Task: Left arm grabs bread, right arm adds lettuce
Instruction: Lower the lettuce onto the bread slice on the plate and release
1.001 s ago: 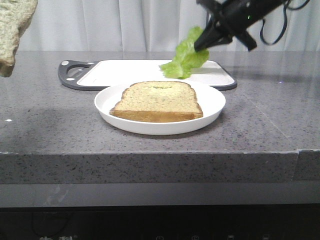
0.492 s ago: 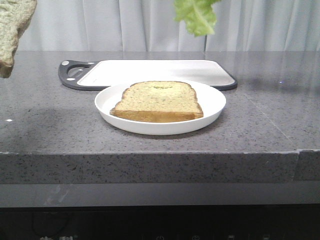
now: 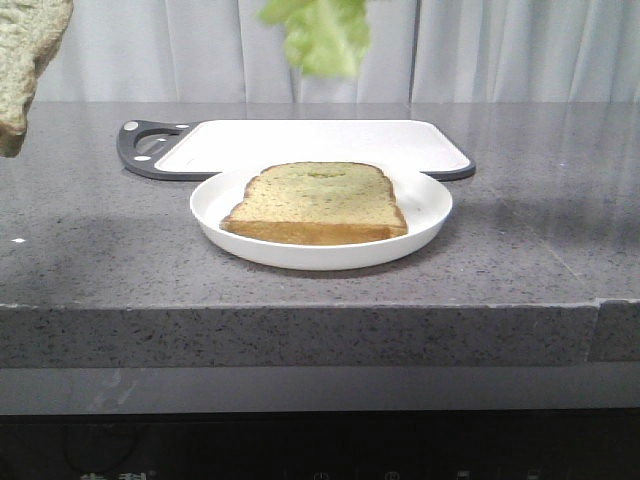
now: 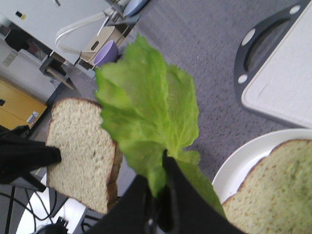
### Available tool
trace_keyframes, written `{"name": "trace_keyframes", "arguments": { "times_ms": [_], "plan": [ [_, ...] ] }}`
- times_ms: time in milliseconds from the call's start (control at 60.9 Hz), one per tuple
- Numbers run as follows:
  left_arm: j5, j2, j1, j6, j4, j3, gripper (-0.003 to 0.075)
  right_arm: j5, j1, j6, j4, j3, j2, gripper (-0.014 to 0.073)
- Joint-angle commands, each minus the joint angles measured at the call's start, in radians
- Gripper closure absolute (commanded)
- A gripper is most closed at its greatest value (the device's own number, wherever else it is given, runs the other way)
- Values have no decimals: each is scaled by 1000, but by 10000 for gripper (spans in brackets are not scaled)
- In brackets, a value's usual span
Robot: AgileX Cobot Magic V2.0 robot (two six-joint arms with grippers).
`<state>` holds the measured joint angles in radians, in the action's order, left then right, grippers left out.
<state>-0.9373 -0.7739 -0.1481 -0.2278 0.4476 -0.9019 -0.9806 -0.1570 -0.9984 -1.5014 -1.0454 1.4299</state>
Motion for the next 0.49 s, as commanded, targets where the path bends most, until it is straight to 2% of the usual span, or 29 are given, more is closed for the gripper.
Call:
{"name": "trace_keyframes", "arguments": {
  "times_ms": [0, 263, 476],
  "plan": [
    [64, 3, 2, 1, 29, -26, 741, -8, -36, -49, -88, 20, -37, 712],
    [64, 3, 2, 1, 29, -26, 741, 22, -56, -51, -104, 66, -5, 712],
    [64, 3, 2, 1, 29, -26, 741, 2, -56, -51, -183, 65, 95, 712]
  ]
}}
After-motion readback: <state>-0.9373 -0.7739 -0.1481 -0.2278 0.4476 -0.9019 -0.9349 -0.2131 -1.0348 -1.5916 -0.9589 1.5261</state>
